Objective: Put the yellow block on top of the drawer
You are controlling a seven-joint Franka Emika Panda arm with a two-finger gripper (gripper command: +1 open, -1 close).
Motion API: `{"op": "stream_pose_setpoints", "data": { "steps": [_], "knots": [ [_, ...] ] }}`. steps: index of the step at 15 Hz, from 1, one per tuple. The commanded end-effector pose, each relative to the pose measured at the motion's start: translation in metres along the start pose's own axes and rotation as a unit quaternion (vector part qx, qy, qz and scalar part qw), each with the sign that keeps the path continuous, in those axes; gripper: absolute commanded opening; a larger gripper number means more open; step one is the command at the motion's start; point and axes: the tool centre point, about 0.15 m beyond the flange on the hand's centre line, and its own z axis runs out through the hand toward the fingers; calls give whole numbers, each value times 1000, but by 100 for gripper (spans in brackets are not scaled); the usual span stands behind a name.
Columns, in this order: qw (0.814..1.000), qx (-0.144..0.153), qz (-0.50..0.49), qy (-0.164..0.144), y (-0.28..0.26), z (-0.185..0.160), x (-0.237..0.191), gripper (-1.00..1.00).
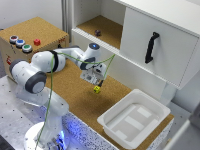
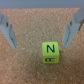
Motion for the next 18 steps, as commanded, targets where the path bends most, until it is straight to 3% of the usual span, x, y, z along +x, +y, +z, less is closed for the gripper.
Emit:
{"op": "stream_pose_setpoints", "data": {
  "steps": [1, 6, 10, 11, 18],
  "knots": [
    [999, 7, 6, -43, 32, 44, 13, 100],
    [999, 29, 4, -44, 32, 53, 12, 100],
    [998, 28, -3, -48, 25, 58, 18, 100],
    [998, 24, -4, -50, 23, 60, 19, -100],
    [998, 15, -13, -52, 18, 53, 25, -100]
  ]
}}
